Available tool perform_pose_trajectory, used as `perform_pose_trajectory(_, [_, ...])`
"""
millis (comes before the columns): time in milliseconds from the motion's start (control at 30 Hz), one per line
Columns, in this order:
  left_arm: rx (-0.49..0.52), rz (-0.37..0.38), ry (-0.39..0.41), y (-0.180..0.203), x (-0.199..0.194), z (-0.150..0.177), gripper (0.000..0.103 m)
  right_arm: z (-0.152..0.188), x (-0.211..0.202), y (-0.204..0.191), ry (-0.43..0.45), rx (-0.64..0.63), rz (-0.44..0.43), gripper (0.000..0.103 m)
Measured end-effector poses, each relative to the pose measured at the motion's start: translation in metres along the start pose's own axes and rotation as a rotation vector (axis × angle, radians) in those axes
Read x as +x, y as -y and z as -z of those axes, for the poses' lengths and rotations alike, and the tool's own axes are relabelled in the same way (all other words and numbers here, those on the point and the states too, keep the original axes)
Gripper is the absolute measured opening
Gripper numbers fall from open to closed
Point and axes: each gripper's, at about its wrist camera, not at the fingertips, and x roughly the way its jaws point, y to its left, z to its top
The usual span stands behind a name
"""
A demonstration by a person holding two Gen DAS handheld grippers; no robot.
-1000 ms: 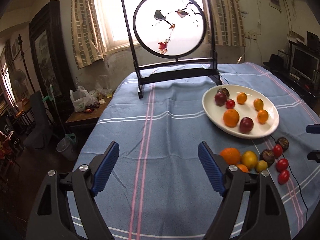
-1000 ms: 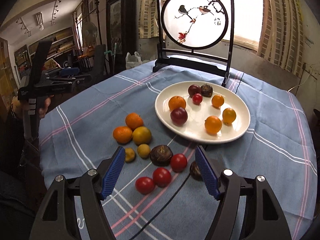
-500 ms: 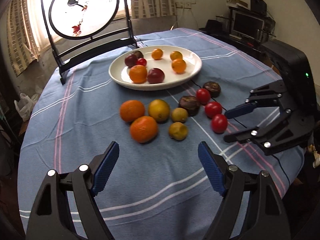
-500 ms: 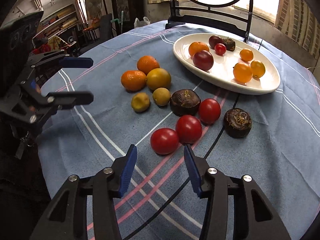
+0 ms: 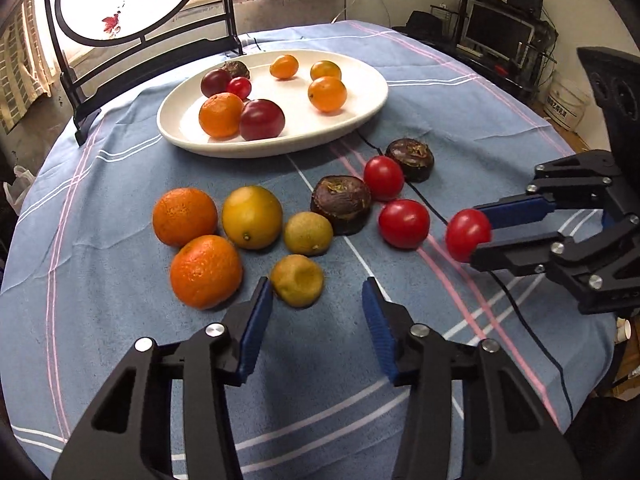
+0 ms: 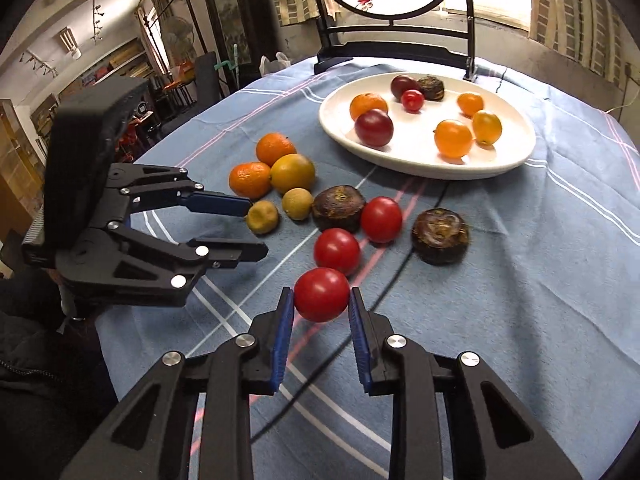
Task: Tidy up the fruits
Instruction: 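Grasp a small yellow fruit with the left tool while the right tool grasps a red tomato, then carry the yellow fruit and red tomato over the plate and open both tools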
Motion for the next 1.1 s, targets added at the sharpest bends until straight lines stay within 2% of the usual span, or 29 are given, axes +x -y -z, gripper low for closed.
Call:
perform_pose_trajectory(67, [-0.016,-0.004,-0.001,-0.002,0.002,-0.003,0.044,0.001,-0.001,0.002,0.003,0.002,-0.003,0.027])
perform_pose_trajectory(133, [-0.025,-0.013,-0.001,-0.004,0.003,-0.005,0.031,0.001,-0.001,0.004,0.006,0.004,-0.007,0.027])
perform_pose_trajectory(200, [-0.033,-0.012,-0.001,-0.007,0.001,-0.006,0.025,0.001,-0.001,0.005,0.011,0.004,-0.011,0.027])
perform_pose_trajectory(267, [-0.032,0.011,-0.002,-0.009,-0.002,-0.006,0.025,0.001,-0.002,0.005,0.016,0.005,-0.016,0.027])
perform_pose_trajectory(433, [0.006,0.005,0.057,-0.005,-0.024,-0.003,0.024,-0.001,-0.009,0.004,0.04,-0.002,-0.011,0.027])
perform_pose_trajectory(633, [-0.022,-0.009,0.141,-0.014,-0.052,-0.013,0.024,-0.008,-0.023,0.005,0.085,-0.003,-0.002,0.027])
perform_pose_trajectory(867, [-0.045,-0.044,0.206,-0.026,-0.064,-0.046,0.024,-0.031,-0.041,0.012,0.151,-0.012,0.035,0.027])
perform_pose_trajectory(1100, [-0.063,-0.1,0.252,-0.04,-0.058,-0.092,0.024,-0.073,-0.051,0.03,0.234,0.0,0.057,0.027])
